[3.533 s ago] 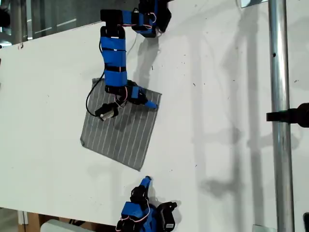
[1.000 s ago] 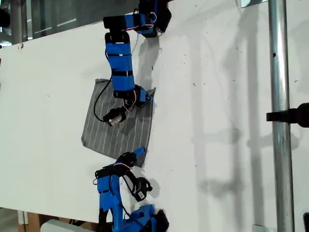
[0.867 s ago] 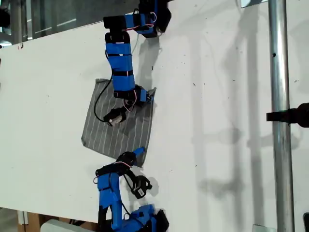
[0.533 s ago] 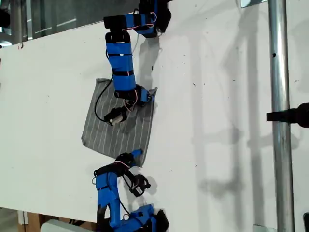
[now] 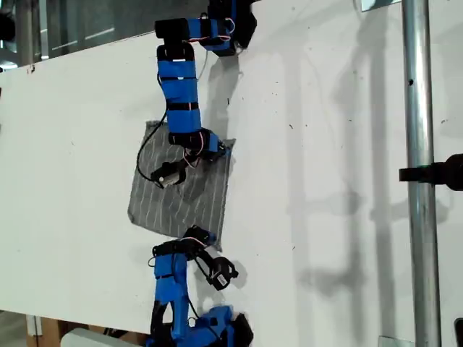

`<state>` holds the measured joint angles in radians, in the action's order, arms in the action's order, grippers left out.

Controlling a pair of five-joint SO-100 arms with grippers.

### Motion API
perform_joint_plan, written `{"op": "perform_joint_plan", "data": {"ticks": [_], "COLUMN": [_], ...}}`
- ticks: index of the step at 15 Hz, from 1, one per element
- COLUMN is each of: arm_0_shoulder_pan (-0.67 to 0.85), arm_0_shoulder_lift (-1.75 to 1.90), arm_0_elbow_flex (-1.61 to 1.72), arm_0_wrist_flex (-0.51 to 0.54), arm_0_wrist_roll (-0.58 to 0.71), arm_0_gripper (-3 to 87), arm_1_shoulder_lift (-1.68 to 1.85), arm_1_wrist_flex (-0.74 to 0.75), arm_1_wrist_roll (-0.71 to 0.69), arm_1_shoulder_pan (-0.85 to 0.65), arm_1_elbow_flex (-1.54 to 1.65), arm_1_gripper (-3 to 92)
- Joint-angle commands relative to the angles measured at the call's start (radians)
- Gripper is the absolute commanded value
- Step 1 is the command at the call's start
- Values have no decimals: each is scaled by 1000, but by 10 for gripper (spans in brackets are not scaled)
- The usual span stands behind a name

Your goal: Grasp corners of a towel and fold twice.

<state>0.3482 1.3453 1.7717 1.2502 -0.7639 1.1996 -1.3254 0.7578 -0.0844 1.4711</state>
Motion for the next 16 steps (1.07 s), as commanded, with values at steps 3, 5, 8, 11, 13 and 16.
{"op": "perform_joint_plan", "data": {"ticks": [3,5,8,11,13,16], "arm_0_shoulder_pan": [-169,-196,-124,98,235,348], "arm_0_shoulder_lift": [334,466,617,592,465,218], "arm_0_elbow_flex": [-20,38,161,178,86,-169], "arm_0_wrist_flex": [172,202,152,44,6,-5], "arm_0_wrist_roll": [-141,-222,-219,-46,63,199], "arm_0_gripper": [-29,-29,-29,-29,-29,-29], "arm_1_shoulder_lift": [224,230,282,325,337,376], "arm_1_wrist_flex": [-109,-146,-184,-216,-189,-120], "arm_1_wrist_roll": [64,98,114,107,57,-60], "arm_1_shoulder_pan": [137,212,167,-44,-190,-400], "arm_1_elbow_flex": [-43,-110,-121,-14,57,103], "arm_1_gripper": [-2,-2,-2,-2,-2,-2]}}
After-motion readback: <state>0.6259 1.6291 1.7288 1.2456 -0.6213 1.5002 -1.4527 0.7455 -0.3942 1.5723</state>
